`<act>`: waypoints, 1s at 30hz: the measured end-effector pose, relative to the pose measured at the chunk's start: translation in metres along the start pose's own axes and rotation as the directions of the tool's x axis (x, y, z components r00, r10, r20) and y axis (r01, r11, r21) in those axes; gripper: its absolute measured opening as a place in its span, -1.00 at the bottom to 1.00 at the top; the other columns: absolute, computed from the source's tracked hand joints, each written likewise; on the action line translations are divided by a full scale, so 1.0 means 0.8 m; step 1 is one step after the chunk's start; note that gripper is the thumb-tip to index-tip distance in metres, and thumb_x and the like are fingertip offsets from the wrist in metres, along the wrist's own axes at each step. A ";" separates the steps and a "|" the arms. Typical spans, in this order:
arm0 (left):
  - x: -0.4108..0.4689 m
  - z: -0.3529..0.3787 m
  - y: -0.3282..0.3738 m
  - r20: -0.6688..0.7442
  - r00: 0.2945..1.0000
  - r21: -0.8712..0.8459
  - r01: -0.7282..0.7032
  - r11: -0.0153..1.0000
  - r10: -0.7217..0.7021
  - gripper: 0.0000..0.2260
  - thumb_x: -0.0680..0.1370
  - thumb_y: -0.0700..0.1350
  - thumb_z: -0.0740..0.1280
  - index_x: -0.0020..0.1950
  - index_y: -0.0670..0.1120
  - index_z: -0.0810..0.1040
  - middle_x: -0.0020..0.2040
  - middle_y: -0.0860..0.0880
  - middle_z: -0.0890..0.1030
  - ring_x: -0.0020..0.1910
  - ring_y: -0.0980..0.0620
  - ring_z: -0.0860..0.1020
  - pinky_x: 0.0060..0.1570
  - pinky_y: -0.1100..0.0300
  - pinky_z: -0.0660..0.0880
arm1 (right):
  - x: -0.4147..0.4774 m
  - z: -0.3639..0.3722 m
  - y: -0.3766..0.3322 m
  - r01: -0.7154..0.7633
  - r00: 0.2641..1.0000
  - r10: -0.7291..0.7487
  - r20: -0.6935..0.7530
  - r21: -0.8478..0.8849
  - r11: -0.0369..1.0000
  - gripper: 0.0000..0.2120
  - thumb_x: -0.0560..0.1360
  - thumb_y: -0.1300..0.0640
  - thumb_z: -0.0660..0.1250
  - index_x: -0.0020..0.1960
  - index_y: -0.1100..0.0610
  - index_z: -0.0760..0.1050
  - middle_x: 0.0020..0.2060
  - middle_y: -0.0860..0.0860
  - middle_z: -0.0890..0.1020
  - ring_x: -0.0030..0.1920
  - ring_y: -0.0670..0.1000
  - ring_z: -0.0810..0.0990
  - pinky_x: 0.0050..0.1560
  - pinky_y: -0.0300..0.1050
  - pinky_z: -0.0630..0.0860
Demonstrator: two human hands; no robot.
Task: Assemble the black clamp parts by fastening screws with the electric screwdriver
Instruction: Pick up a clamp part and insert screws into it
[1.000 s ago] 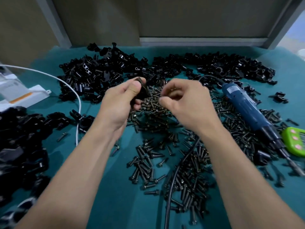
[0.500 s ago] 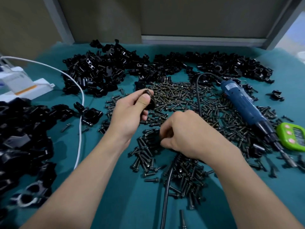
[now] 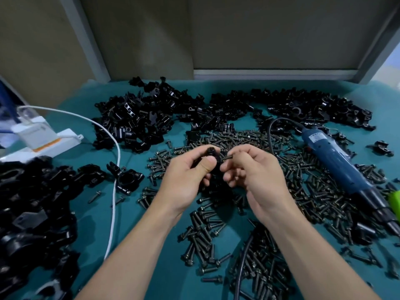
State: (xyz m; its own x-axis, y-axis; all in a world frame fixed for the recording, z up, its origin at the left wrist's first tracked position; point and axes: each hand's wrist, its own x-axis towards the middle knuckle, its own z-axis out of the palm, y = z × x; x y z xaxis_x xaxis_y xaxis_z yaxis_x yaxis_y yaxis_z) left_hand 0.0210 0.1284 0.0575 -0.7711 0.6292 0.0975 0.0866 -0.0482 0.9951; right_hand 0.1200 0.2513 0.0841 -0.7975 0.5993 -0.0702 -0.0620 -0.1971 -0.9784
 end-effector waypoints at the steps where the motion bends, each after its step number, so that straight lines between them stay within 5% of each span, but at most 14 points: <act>1: 0.001 0.000 0.001 0.017 1.000 0.001 -0.012 1.000 0.012 -0.77 0.67 -0.19 0.35 0.13 0.11 0.73 -0.12 0.07 0.71 -0.25 0.12 0.54 -0.22 0.23 0.53 | 0.001 -0.002 0.001 -0.002 1.000 0.002 0.010 0.033 0.999 -0.73 0.61 0.34 0.28 -0.15 0.09 0.65 -0.30 0.14 0.69 -0.40 0.00 0.57 -0.40 -0.21 0.48; 6: 0.003 0.000 -0.002 0.049 0.997 0.019 -0.067 0.998 0.066 -0.71 0.68 -0.19 0.34 0.09 0.20 0.72 -0.14 0.11 0.70 -0.24 0.17 0.55 -0.22 0.26 0.53 | 0.005 -0.001 0.006 0.071 0.997 -0.070 0.035 -0.018 0.997 -0.76 0.62 0.31 0.33 -0.14 0.07 0.67 -0.34 0.09 0.66 -0.41 -0.04 0.52 -0.37 -0.25 0.46; 15: -0.001 -0.002 -0.007 0.059 0.995 0.159 -0.090 0.983 0.082 -0.81 0.58 0.10 0.37 0.17 0.27 0.66 -0.08 0.13 0.72 -0.25 0.12 0.58 -0.16 0.08 0.62 | 0.009 -0.012 0.012 0.278 0.959 -0.275 0.069 -0.413 0.867 -0.82 0.62 0.12 0.37 -0.14 -0.03 0.63 -0.46 -0.10 0.60 -0.45 -0.12 0.51 -0.38 -0.25 0.47; 20: -0.004 0.000 -0.005 0.048 0.992 0.226 -0.121 0.967 0.113 -0.81 0.59 0.16 0.34 0.19 0.30 0.62 -0.04 0.13 0.71 -0.22 0.09 0.61 -0.09 -0.05 0.65 | 0.009 -0.012 0.015 0.262 0.959 -0.283 -0.015 -0.330 0.907 -0.81 0.61 0.15 0.40 -0.17 0.00 0.65 -0.36 0.05 0.68 -0.41 -0.06 0.55 -0.33 -0.17 0.50; 24: -0.007 0.000 -0.004 0.027 0.992 0.219 -0.124 0.968 0.121 -0.76 0.56 0.28 0.31 0.18 0.30 0.62 -0.07 0.10 0.71 -0.22 0.04 0.61 -0.15 0.02 0.64 | 0.007 -0.012 0.012 0.292 0.956 -0.291 0.047 -0.279 0.915 -0.81 0.60 0.21 0.40 -0.17 0.06 0.64 -0.36 0.06 0.67 -0.41 -0.05 0.54 -0.33 -0.23 0.49; 30: -0.009 -0.001 -0.003 0.036 0.985 0.270 -0.171 0.947 0.167 -0.68 0.59 0.38 0.24 0.15 0.25 0.62 -0.12 0.02 0.69 -0.24 -0.09 0.61 -0.19 -0.16 0.60 | 0.007 -0.015 0.007 0.291 0.955 -0.270 0.119 -0.223 0.930 -0.83 0.61 0.24 0.40 -0.14 0.08 0.65 -0.35 0.08 0.68 -0.39 -0.04 0.54 -0.32 -0.23 0.50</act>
State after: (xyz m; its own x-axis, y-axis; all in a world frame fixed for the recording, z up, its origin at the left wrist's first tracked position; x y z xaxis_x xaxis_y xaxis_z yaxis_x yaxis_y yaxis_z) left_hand 0.0254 0.1234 0.0545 -0.7223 0.6401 0.2618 0.3843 0.0568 0.9215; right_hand 0.1223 0.2633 0.0762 -0.8165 0.5337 0.2204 -0.1559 0.1638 -0.9741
